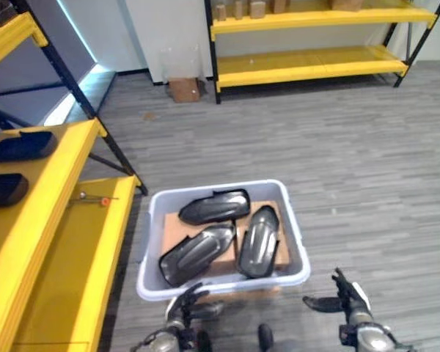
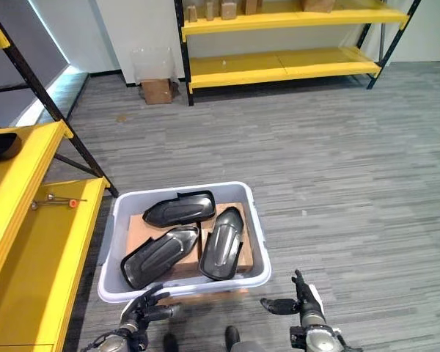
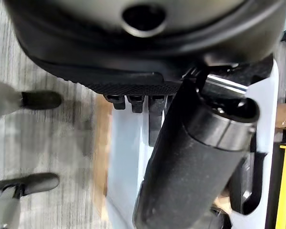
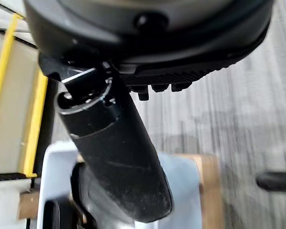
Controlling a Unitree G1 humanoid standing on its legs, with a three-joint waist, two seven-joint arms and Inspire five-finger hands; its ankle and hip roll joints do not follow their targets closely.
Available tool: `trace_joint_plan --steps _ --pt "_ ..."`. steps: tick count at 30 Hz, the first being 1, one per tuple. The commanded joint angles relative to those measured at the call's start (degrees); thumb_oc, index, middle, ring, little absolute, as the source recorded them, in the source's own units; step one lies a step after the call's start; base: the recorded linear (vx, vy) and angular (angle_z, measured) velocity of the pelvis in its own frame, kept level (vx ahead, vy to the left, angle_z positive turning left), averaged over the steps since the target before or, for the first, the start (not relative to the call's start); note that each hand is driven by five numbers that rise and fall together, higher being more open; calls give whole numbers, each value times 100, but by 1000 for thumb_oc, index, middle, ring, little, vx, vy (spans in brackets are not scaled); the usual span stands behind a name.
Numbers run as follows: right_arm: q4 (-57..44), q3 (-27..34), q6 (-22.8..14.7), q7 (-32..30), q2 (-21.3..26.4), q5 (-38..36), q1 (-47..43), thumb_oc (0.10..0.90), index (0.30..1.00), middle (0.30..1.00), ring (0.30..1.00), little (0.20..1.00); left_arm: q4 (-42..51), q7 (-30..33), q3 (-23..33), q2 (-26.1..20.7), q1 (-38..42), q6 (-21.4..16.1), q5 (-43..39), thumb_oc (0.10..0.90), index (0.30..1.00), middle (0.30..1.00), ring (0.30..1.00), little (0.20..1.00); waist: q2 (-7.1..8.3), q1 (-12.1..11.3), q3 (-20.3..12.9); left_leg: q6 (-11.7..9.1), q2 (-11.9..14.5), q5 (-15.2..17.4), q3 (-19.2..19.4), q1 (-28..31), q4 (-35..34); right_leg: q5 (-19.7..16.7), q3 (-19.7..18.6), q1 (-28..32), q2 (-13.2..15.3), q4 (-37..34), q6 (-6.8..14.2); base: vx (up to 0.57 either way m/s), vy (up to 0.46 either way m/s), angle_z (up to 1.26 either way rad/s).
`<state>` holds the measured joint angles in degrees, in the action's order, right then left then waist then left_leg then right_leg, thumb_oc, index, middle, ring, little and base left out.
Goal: Move parts from the plastic box to the shelf.
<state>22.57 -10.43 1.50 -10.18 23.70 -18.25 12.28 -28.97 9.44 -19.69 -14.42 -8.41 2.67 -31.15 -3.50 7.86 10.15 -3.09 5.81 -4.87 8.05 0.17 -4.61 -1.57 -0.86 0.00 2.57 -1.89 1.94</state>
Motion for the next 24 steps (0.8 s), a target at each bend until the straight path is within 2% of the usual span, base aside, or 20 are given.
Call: trace_joint_plan --steps 1,5,10,15,20,21,22,24 --pt "-397 21 -401 2 79 -111 -366 900 1000 1000 1000 1000 548 16 409 -216 559 -607 71 900 1000 1000 1000 1000 282 -21 -384 -87 -1 382 129 -379 767 937 -108 422 395 267 277 72 146 -1" --pt "-454 -23 -421 -28 84 47 -465 900 1000 1000 1000 1000 565 66 474 -272 596 -630 75 900 1000 1000 1000 1000 294 -53 -423 -5 -120 554 203 -401 874 822 -132 416 537 128 377 54 94 4" --pt "-643 26 -450 -55 100 165 -463 900 1000 1000 1000 1000 648 66 529 -301 565 -648 70 900 1000 1000 1000 1000 317 -77 -474 47 -173 614 331 -363 853 730 -126 420 632 10 473 60 52 -6" --pt "-1116 330 -701 -155 229 381 -652 900 1000 1000 1000 1000 764 4 621 -317 589 -699 141 900 1000 1000 1000 1000 295 -75 -448 121 -264 654 425 -387 740 608 -151 292 735 -145 576 19 57 -7" --pt "-2076 709 -913 -324 570 840 -870 900 1000 1000 1000 1000 897 -25 682 -370 571 -720 193 900 1000 1000 1000 1000 295 -83 -370 147 -295 684 499 -536 796 526 -158 163 796 -208 625 -2 17 -5" --pt "-2084 713 -908 -324 570 842 -865 900 1000 1000 1000 1000 897 -25 680 -368 572 -720 194 900 1000 1000 1000 1000 293 -83 -373 148 -295 686 498 -541 800 525 -156 161 796 -208 626 0 0 0" --pt "-2605 929 -1064 -392 643 903 -935 900 1000 1000 1000 1000 956 -36 682 -373 572 -738 203 900 1000 1000 1000 1000 298 -67 -328 153 -305 682 509 -630 812 502 -125 92 813 -233 637 0 0 0" --pt "-2722 957 -1102 -380 637 883 -926 900 1000 1000 1000 1000 979 -34 688 -378 571 -737 199 900 1000 1000 1000 1000 296 -65 -313 153 -304 679 507 -660 815 489 -120 61 816 -239 641 -16 11 1"
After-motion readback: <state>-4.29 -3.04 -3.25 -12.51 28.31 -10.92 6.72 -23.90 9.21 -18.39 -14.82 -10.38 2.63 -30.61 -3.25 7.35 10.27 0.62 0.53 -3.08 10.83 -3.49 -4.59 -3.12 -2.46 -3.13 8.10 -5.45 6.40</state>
